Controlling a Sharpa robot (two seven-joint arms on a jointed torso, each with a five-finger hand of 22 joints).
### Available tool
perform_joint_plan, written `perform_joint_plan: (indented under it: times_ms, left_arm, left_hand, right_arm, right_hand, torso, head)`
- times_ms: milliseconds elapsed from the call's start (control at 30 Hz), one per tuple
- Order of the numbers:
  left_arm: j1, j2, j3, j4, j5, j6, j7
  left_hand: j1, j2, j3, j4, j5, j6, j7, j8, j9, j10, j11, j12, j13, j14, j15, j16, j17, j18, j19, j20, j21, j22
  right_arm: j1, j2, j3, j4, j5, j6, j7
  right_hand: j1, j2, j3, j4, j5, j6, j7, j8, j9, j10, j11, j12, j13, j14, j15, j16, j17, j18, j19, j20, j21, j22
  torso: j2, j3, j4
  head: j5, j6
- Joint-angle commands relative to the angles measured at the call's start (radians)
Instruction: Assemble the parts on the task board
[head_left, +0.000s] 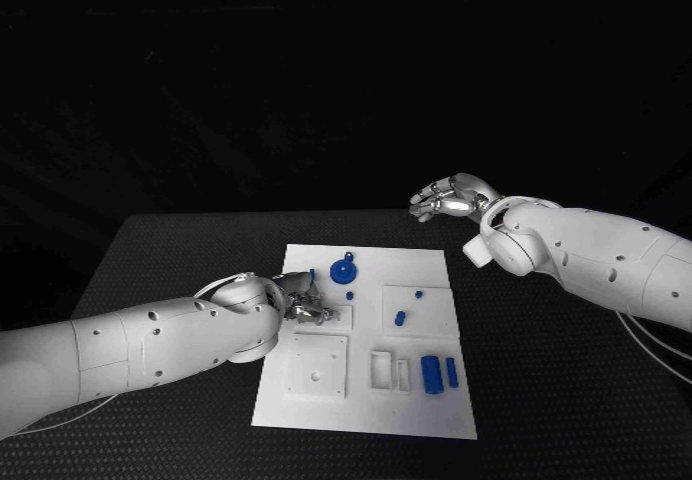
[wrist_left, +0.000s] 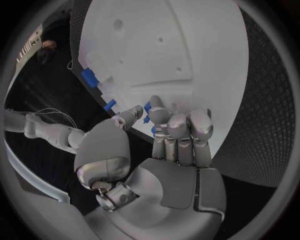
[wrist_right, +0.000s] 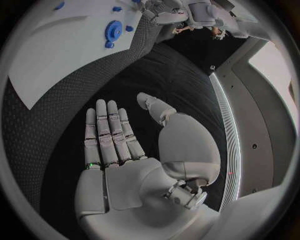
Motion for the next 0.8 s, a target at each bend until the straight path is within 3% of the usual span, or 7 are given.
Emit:
perform_joint_plan:
  times_ms: [33,267,467,533,667,800]
  left_arm:
    - [-0.005,-0.002,-0.003,-0.006,0.021,0.015,-0.017]
    - [-0.005,-0.003,-0.002,-0.009,0.026,0.014,-0.017]
    - [-0.004,-0.010,0.002,-0.004,0.031,0.016,-0.019]
    - [-0.004,-0.009,0.016,-0.007,0.031,0.019,-0.019]
    - [-0.004,-0.015,0.025,-0.002,0.035,0.022,-0.019]
    - [-0.001,-0.023,0.043,0.007,0.047,0.033,-0.022]
  left_hand:
    - [-0.003,-0.013,-0.002,0.013,-0.011,-0.002,0.007,-0.004,0.000,0.002,0.006,-0.004,0.001,0.004,-0.008,-0.003,0.001,0.108,0.004,-0.026,-0.005,-0.001]
    - [-0.023,-0.030,-0.019,0.043,-0.056,-0.004,0.007,-0.009,0.005,0.001,0.006,-0.006,0.003,0.003,-0.008,-0.004,0.001,0.109,-0.001,-0.027,-0.005,-0.002]
    - [-0.031,-0.034,-0.030,0.052,-0.061,-0.004,0.007,-0.010,0.007,0.000,0.006,-0.006,0.003,0.003,-0.009,-0.004,0.002,0.109,-0.003,-0.027,-0.004,-0.001]
    - [-0.031,-0.035,-0.032,0.052,-0.061,-0.004,0.007,-0.010,0.007,0.000,0.005,-0.006,0.003,0.002,-0.009,-0.004,0.002,0.110,-0.003,-0.028,-0.004,-0.001]
    - [-0.031,-0.035,-0.033,0.052,-0.061,-0.004,0.007,-0.010,0.007,0.000,0.005,-0.006,0.003,0.002,-0.009,-0.004,0.002,0.110,-0.004,-0.028,-0.004,-0.001]
    - [-0.032,-0.036,-0.039,0.053,-0.062,-0.005,0.007,-0.011,0.008,-0.001,0.006,-0.006,0.003,0.002,-0.009,-0.005,0.002,0.110,-0.005,-0.028,-0.004,-0.001]
  right_arm:
    - [-0.001,0.000,0.000,0.000,-0.004,0.010,0.003]
    - [-0.001,0.000,0.000,0.000,-0.004,0.010,0.003]
    - [-0.002,-0.001,0.000,0.000,-0.004,0.010,0.003]
    - [-0.002,0.000,0.000,0.000,-0.004,0.010,0.003]
    - [-0.002,0.000,0.000,0.000,-0.004,0.011,0.003]
    - [-0.002,-0.001,0.000,-0.002,-0.004,0.010,0.003]
  right_hand:
    - [0.002,0.002,0.000,-0.006,0.002,-0.003,0.020,0.003,-0.001,0.001,0.002,-0.004,-0.001,-0.007,0.000,-0.003,-0.002,0.017,-0.004,0.000,-0.004,0.001]
    - [0.002,0.002,0.000,-0.006,0.002,-0.003,0.020,0.003,-0.001,0.001,0.002,-0.004,-0.001,-0.008,0.001,-0.004,-0.002,0.017,-0.005,0.000,-0.005,0.002]
    - [0.002,0.002,0.000,-0.006,0.002,-0.003,0.021,0.003,-0.002,0.001,0.002,-0.004,-0.001,-0.008,0.001,-0.004,-0.002,0.017,-0.005,0.000,-0.005,0.002]
    - [0.002,0.002,0.000,-0.006,0.002,-0.004,0.021,0.003,-0.002,0.001,0.002,-0.004,-0.001,-0.008,0.001,-0.004,-0.002,0.017,-0.005,0.000,-0.006,0.002]
    - [0.002,0.002,0.000,-0.006,0.002,-0.004,0.021,0.003,-0.002,0.001,0.002,-0.004,-0.002,-0.009,0.001,-0.004,-0.002,0.016,-0.006,0.000,-0.006,0.003]
    - [0.001,0.002,-0.001,-0.005,0.002,-0.004,0.021,0.003,-0.002,0.001,0.002,-0.004,-0.002,-0.009,0.001,-0.004,-0.002,0.016,-0.006,0.000,-0.006,0.003]
  torso:
    - [0.000,-0.0002,-0.0008]
    - [0.000,-0.0002,-0.0009]
    - [0.000,0.0000,0.0000]
    - [0.000,0.0000,0.0003]
    - [-0.001,-0.0001,0.0003]
    - [0.000,-0.0003,0.0006]
  head:
    - [0.000,0.001]
    - [0.000,0.002]
    - [-0.001,0.002]
    - [0.000,0.002]
    - [0.001,0.004]
    - [0.001,0.004]
